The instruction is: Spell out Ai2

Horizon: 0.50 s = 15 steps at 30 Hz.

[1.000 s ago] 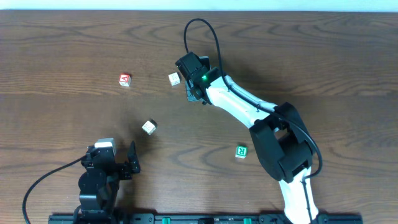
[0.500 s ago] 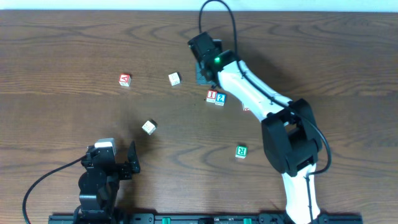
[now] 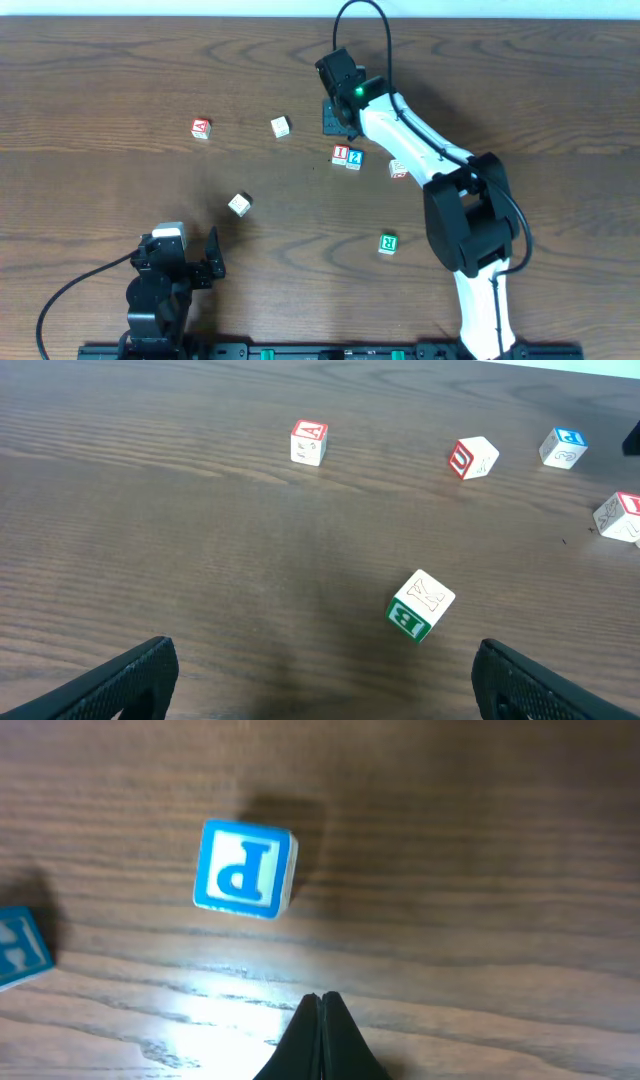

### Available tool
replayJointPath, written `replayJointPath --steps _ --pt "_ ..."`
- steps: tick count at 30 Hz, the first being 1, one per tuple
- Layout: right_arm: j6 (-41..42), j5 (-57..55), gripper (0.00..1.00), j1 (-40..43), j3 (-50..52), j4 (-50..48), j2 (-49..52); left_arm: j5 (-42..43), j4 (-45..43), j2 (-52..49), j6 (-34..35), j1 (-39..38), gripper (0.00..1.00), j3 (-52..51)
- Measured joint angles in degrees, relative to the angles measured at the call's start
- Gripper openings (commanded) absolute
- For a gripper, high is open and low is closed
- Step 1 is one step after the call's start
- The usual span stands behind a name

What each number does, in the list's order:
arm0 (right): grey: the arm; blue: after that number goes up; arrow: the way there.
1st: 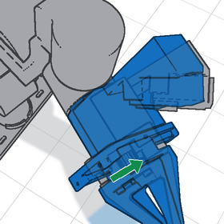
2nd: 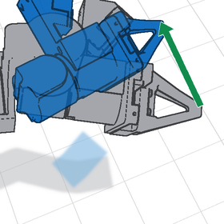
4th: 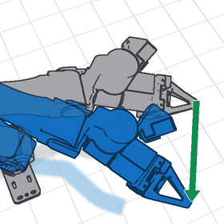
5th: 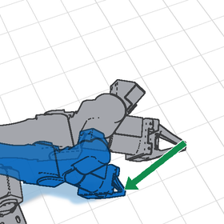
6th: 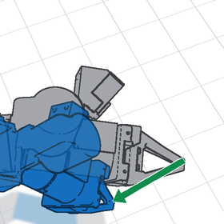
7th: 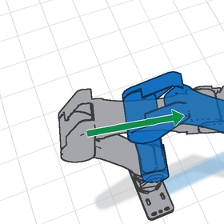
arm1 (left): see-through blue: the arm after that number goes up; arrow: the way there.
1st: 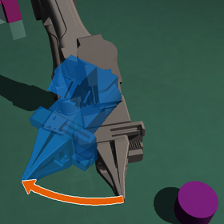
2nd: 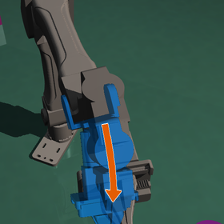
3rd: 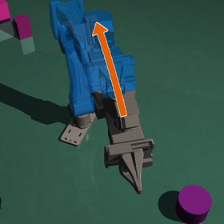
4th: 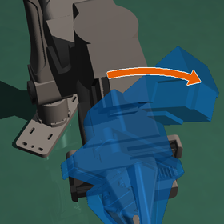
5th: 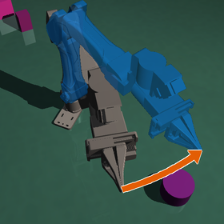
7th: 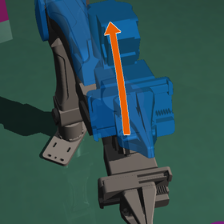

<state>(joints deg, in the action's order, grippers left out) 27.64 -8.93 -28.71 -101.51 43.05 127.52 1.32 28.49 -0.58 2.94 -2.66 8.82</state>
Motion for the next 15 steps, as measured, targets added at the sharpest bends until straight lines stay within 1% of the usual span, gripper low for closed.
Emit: replayJointPath --steps 15 --pt "0.3 3.0 0.02 0.0 0.0 3.5 1.4 0.0 0.0 0.0 0.0 0.0 0.95 0.0"
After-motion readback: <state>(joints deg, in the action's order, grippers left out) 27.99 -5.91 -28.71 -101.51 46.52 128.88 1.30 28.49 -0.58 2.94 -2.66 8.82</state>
